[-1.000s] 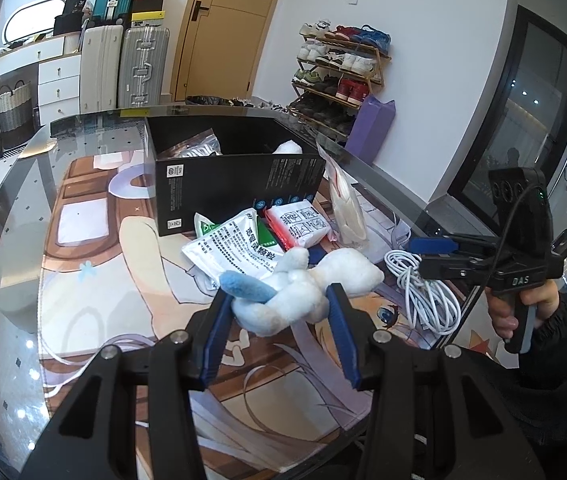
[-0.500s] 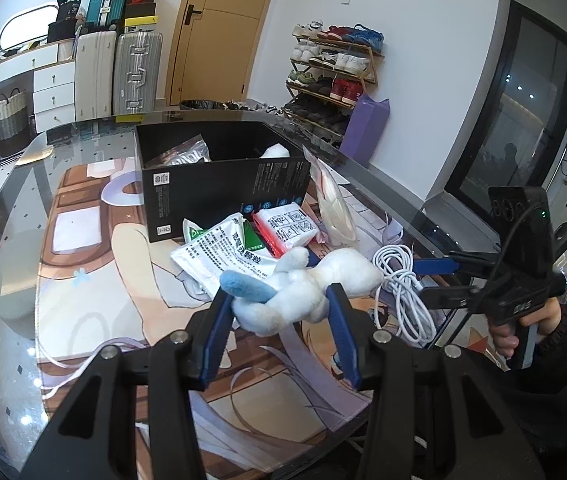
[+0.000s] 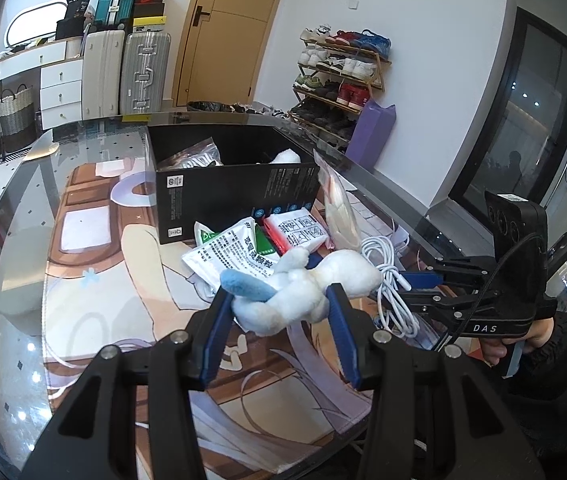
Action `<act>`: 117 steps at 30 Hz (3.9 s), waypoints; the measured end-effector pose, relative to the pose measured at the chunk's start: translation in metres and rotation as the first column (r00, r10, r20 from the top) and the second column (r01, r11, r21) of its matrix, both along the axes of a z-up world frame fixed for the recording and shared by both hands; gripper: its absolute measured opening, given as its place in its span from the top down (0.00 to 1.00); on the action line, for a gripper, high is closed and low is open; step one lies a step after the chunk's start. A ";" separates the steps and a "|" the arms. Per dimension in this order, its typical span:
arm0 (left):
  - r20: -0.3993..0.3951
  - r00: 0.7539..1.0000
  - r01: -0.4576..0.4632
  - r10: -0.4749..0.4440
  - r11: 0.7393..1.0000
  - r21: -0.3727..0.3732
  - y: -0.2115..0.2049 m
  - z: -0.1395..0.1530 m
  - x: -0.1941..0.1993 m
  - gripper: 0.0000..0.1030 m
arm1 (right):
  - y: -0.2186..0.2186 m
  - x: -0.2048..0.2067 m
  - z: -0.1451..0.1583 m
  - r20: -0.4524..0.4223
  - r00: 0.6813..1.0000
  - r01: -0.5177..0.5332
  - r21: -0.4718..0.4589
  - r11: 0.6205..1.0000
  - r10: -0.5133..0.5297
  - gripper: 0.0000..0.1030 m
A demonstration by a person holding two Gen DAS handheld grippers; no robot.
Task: Organize soft objects
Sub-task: 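Lift the coiled white cable with right gripper while left gripper lifts the plush toy, then carry the plush toy with left tool while right tool carries the cable over the black box, then open left gripper dropping the plush toy into the box while right gripper releases the cable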
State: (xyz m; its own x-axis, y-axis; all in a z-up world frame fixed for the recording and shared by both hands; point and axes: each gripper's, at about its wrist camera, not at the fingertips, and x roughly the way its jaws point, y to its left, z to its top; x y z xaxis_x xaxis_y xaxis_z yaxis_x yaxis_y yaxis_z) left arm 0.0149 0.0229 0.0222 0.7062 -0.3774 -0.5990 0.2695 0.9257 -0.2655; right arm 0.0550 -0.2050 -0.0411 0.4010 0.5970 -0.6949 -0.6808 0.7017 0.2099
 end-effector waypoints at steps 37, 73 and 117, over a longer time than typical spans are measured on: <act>0.094 0.990 -0.105 0.102 0.994 0.025 0.003 0.033 0.024 0.55 | -0.014 0.002 0.092 0.210 0.978 -0.028 0.198 0.980 -0.015 0.89; 0.145 0.958 -0.268 0.247 0.952 0.149 0.019 0.047 0.107 0.55 | 0.042 0.084 0.101 0.130 0.991 -0.068 0.219 0.973 0.040 0.89; 0.117 0.957 -0.284 0.266 0.941 0.186 0.016 0.036 0.108 0.00 | 0.025 0.094 0.074 0.141 0.983 0.101 0.110 0.989 -0.116 0.01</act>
